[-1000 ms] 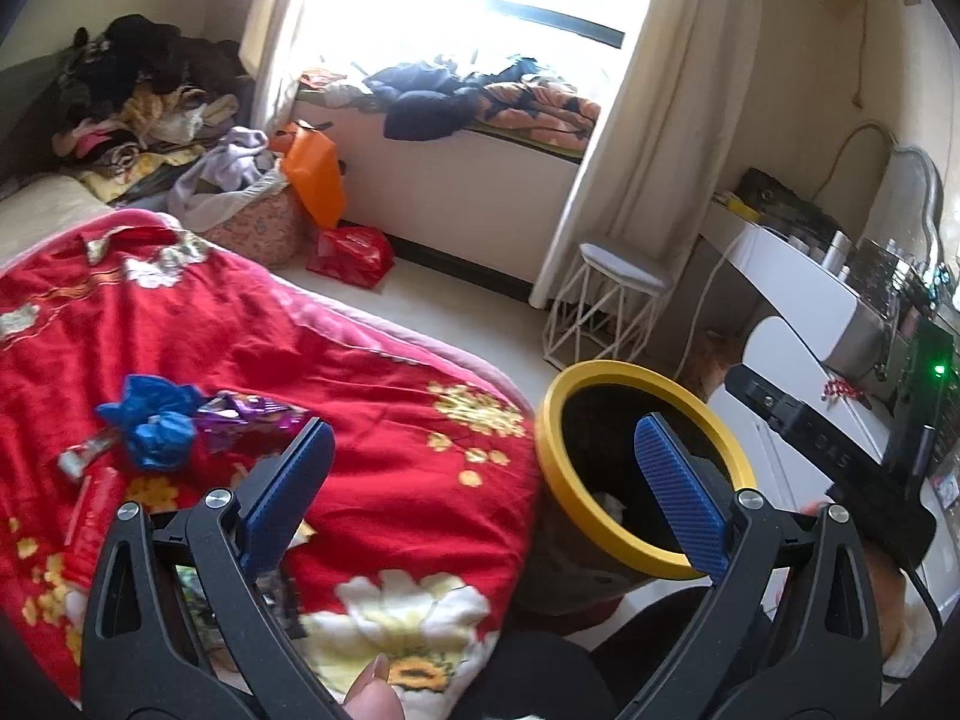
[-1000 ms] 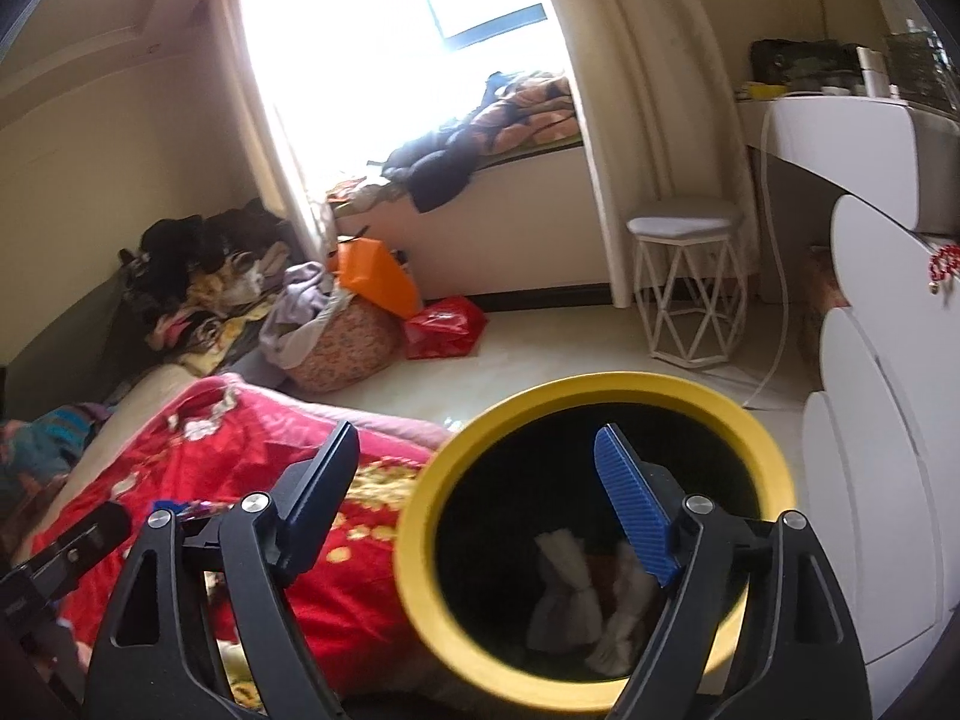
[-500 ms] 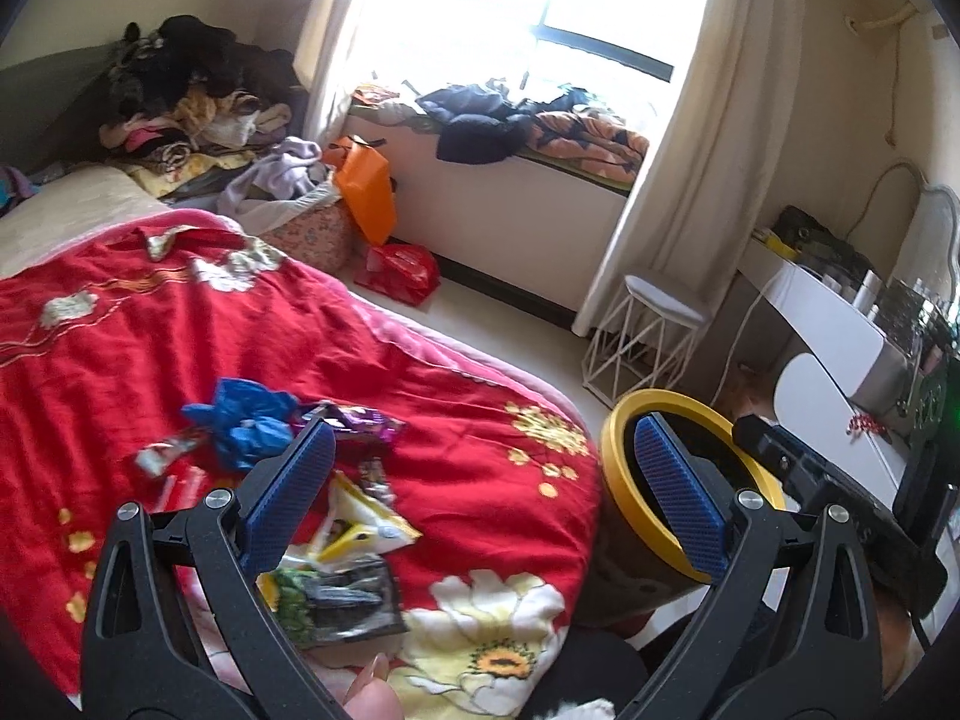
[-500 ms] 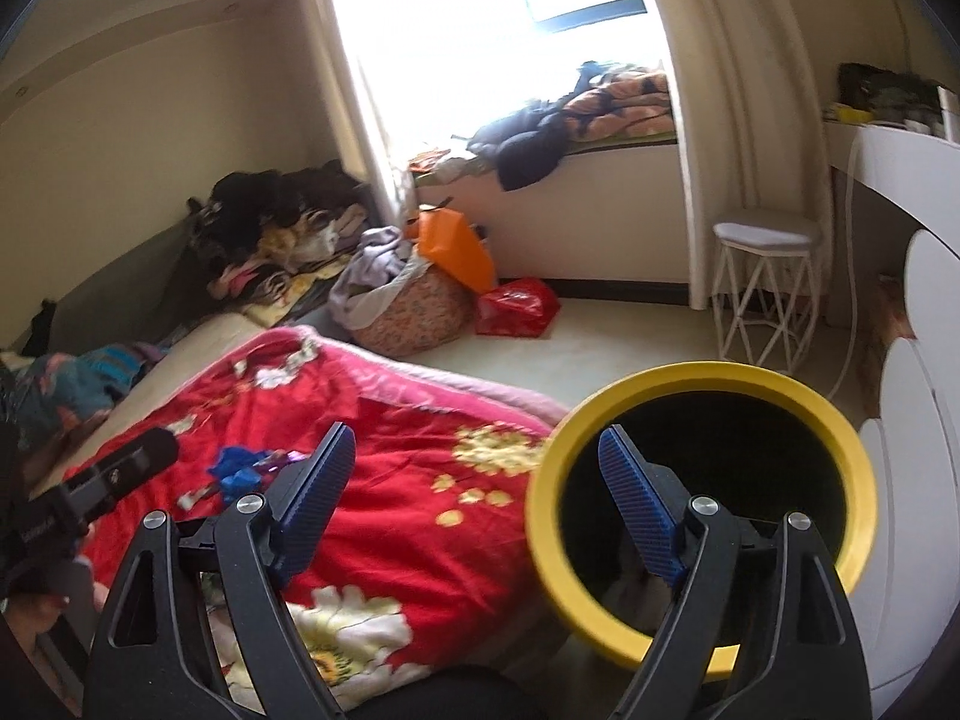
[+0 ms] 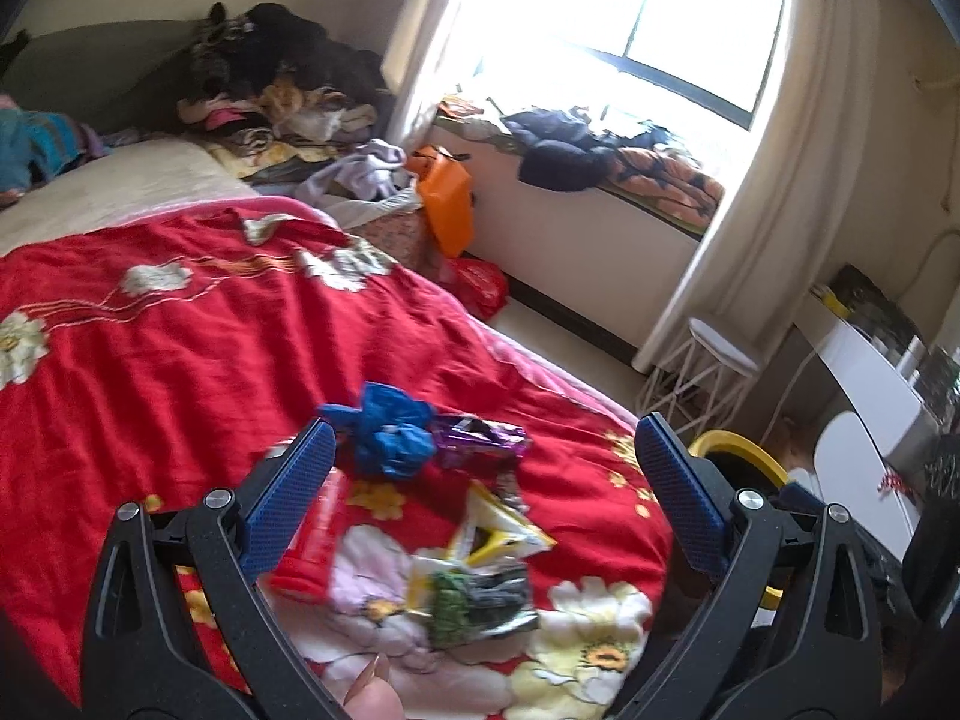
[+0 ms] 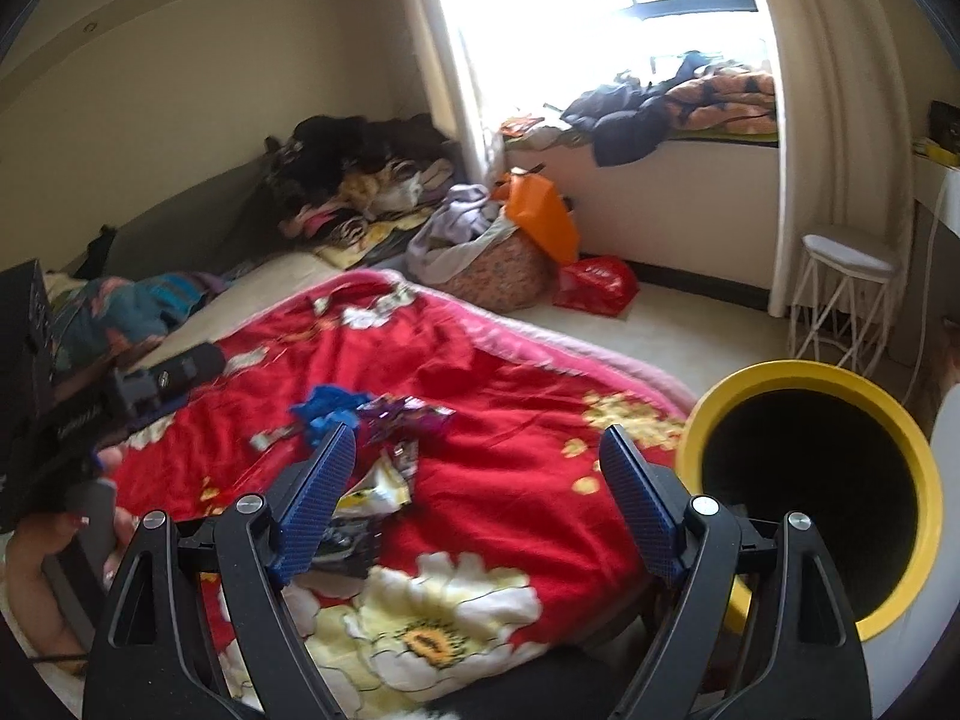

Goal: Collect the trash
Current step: 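Move both tools back to the remaining trash on the bedspread, then grasp the black snack wrapper with the right tool while the left tool grasps the red can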

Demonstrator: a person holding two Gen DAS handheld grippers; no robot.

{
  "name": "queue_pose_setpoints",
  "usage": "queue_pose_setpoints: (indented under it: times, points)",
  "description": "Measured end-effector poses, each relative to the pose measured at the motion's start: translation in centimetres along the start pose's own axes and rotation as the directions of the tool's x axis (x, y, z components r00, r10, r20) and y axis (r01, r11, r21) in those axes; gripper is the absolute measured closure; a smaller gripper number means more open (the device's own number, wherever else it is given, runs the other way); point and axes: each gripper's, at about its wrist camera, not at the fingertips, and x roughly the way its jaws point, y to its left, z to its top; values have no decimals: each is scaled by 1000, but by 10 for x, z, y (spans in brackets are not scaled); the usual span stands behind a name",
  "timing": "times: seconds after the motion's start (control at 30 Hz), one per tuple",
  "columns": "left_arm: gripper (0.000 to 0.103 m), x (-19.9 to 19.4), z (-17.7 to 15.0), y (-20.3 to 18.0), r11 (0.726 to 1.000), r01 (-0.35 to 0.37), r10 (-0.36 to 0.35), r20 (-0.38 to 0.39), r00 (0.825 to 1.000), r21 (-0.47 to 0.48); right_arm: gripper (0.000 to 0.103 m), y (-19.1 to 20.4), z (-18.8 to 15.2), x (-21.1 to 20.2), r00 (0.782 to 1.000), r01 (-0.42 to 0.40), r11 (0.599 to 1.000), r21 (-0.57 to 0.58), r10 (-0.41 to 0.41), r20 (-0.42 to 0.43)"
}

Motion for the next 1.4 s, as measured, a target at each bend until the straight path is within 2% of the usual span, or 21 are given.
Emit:
queue_pose_setpoints:
  times: [0.27, 0.43, 0.6, 0.8, 1.0, 1.07, 1.2, 1.3, 1.4]
  points:
    - [11, -5, -3, 33, 997, -57, 57, -10, 998, -51, 22, 26, -8, 27, 995, -34, 999, -39, 31, -90]
    - [11, -1, -9, 53, 993, -95, 92, -42, 995, -73, 22, 36, -22, 50, 981, -61, 998, -17, 56, -185]
    - [12, 5, -18, 70, 990, -111, 104, -82, 991, -92, 22, 43, -33, 64, 969, -80, 997, -8, 76, -236]
    - [26, 15, -28, 79, 988, -103, 86, -142, 986, -117, 22, 54, -41, 80, 952, -86, 996, -25, 74, -298]
    - [42, 28, -42, 87, 985, -94, 64, -205, 977, -142, 26, 58, -49, 99, 925, -111, 994, -3, 103, -367]
    - [43, 32, -45, 89, 984, -91, 55, -224, 973, -153, 31, 58, -53, 106, 911, -127, 992, 14, 122, -395]
    - [49, 41, -52, 92, 983, -83, 40, -255, 966, -164, 54, 55, -63, 112, 880, -173, 983, 64, 183, -439]
    - [58, 46, -56, 92, 984, -86, 41, -270, 962, -158, 64, 54, -62, 108, 877, -203, 976, 79, 217, -428]
    - [62, 50, -60, 93, 983, -89, 41, -283, 958, -159, 69, 53, -61, 102, 880, -210, 975, 78, 223, -419]
